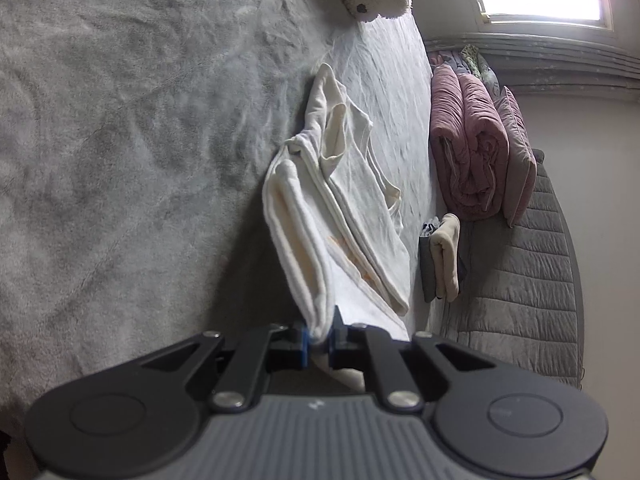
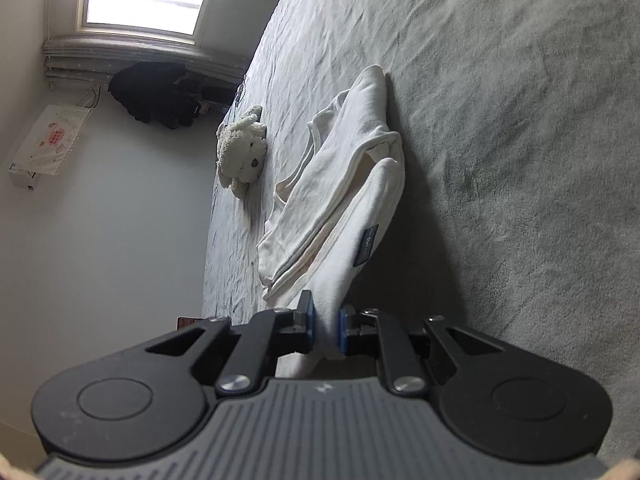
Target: Fold clothes
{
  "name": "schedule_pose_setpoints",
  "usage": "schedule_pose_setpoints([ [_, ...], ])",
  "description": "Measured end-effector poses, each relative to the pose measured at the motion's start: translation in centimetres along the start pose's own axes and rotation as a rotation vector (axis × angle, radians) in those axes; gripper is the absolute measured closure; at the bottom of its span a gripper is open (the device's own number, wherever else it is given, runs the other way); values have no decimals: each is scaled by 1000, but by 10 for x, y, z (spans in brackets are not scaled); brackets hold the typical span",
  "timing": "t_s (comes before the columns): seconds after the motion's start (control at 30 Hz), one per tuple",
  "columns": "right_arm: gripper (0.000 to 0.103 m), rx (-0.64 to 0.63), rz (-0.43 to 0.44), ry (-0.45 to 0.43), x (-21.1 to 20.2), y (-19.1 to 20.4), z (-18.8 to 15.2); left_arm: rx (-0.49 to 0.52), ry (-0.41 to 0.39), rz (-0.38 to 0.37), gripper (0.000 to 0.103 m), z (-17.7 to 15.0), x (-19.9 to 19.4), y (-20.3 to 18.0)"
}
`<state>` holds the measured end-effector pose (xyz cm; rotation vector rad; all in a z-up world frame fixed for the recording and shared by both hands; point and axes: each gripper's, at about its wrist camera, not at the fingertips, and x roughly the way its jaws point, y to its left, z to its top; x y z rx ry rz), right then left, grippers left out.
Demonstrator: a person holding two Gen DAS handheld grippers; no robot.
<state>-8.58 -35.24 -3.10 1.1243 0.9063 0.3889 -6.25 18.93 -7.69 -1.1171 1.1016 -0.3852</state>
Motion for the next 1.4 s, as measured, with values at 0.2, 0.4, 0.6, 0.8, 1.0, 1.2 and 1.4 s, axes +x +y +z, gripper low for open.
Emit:
schedule_pose_setpoints([
  [0.2, 87, 15, 27, -36, 12, 17, 19, -9, -48, -66, 95, 20, 7, -20],
  [0.4, 87, 37, 62, -82, 25, 21, 47, -22, -117, -130, 95, 51, 25, -38],
  [0.6, 87, 80, 83, -149, 51, 11, 76, -22, -182, -164, 94, 83, 52, -48],
  [0.8, 84, 132, 117, -210, 76, -14, 88, 43, -262, -143, 94, 100, 85, -44],
  [1.0, 63, 188, 175, -231, 75, -38, 98, 56, -390, -116, 55, 106, 89, -41],
  [1.2, 46, 66, 169, -329, 46, -22, 103, 183, -496, -24, 50, 108, 76, -60],
  [1.4, 46, -317, -153, -375, 60, 28, 90, 514, -502, 247, 51, 102, 101, -86],
])
